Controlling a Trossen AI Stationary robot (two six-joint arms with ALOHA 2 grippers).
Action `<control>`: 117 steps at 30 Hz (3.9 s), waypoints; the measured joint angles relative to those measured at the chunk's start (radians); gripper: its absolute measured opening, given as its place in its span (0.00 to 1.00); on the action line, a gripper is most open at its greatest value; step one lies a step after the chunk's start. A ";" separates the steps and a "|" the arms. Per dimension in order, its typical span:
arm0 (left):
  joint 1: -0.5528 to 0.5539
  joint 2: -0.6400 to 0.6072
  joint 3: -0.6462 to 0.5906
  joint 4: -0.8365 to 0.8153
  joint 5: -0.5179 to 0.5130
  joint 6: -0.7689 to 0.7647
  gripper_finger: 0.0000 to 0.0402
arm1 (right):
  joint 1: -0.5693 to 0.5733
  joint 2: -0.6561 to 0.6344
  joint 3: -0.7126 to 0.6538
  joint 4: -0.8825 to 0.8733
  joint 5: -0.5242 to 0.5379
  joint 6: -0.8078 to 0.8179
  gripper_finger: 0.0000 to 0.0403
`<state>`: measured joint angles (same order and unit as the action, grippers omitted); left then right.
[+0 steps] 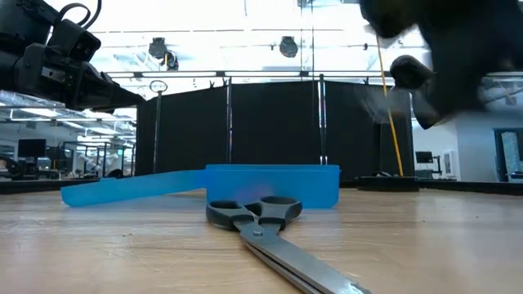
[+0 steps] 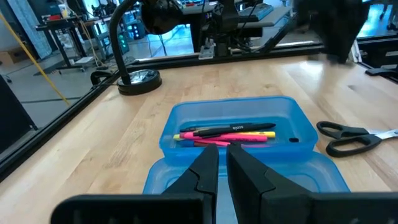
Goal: Pick & place school supplies into a supply box
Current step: Put the black pen into the blue pencil box, then put the scissors into the blue pencil box
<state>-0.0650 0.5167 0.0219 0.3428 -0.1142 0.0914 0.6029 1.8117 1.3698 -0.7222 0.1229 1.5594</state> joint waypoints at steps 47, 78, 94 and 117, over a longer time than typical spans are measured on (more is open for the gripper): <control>0.000 0.000 0.000 0.030 0.005 -0.016 0.09 | -0.616 0.135 0.002 0.144 -0.204 -0.311 0.05; -0.001 0.000 0.000 0.023 0.013 -0.049 0.09 | -0.608 0.056 0.000 0.138 -0.150 -0.374 0.23; -0.002 0.000 0.000 0.063 0.009 -0.113 0.09 | -0.454 -0.206 -0.098 0.434 0.324 -1.464 0.19; -0.163 0.006 -0.002 -0.010 0.008 -0.323 0.09 | -0.453 -0.473 -0.946 1.362 -0.047 -1.722 0.00</control>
<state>-0.2280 0.5231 0.0204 0.3328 -0.1059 -0.2314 0.1501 1.3389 0.4240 0.6394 0.0761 -0.1625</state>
